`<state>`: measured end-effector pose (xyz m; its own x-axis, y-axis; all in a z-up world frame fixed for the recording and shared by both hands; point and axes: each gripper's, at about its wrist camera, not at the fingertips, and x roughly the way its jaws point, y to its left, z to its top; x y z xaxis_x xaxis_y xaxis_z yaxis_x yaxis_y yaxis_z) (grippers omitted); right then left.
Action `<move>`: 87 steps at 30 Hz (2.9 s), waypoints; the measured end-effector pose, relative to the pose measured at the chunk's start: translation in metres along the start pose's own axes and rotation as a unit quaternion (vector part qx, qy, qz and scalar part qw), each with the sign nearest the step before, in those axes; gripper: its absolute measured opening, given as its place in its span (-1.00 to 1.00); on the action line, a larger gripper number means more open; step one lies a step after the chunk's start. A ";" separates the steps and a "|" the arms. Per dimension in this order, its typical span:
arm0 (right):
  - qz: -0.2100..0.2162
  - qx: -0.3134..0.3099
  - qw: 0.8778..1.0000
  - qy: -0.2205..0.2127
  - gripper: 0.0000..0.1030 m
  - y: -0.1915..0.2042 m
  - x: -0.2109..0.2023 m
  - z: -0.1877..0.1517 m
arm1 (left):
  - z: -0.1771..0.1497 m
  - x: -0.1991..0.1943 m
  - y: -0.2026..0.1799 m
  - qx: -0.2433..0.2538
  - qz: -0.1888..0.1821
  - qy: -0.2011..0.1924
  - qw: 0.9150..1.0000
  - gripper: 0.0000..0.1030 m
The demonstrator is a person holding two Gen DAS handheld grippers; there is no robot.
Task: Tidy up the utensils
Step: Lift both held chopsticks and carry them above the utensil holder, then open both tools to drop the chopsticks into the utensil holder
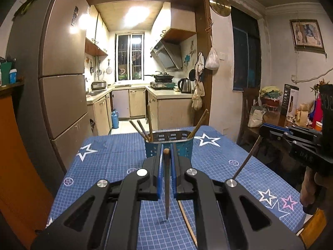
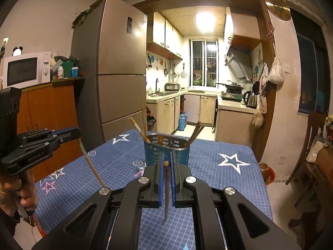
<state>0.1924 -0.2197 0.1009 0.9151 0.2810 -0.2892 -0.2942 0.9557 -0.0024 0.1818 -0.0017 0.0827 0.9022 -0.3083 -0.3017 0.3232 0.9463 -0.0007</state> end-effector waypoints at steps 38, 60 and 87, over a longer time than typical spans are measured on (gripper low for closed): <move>-0.001 0.011 0.998 -0.066 -0.86 -0.040 0.059 0.185 | 0.172 0.055 0.001 0.006 0.009 -0.064 0.998 -0.90; 0.004 0.019 0.999 -0.050 -0.86 -0.048 0.136 0.179 | 0.168 0.113 0.020 -0.011 0.004 -0.058 0.998 -0.90; 0.014 0.032 0.999 -0.004 -0.86 -0.062 0.183 0.129 | 0.128 0.155 0.027 -0.020 0.004 -0.016 1.000 -0.83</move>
<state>0.4140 -0.2164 0.1717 0.9094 0.3077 -0.2799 -0.3012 0.9512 0.0670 0.3673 -0.0367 0.1583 0.9133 -0.3039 -0.2710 0.3056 0.9514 -0.0369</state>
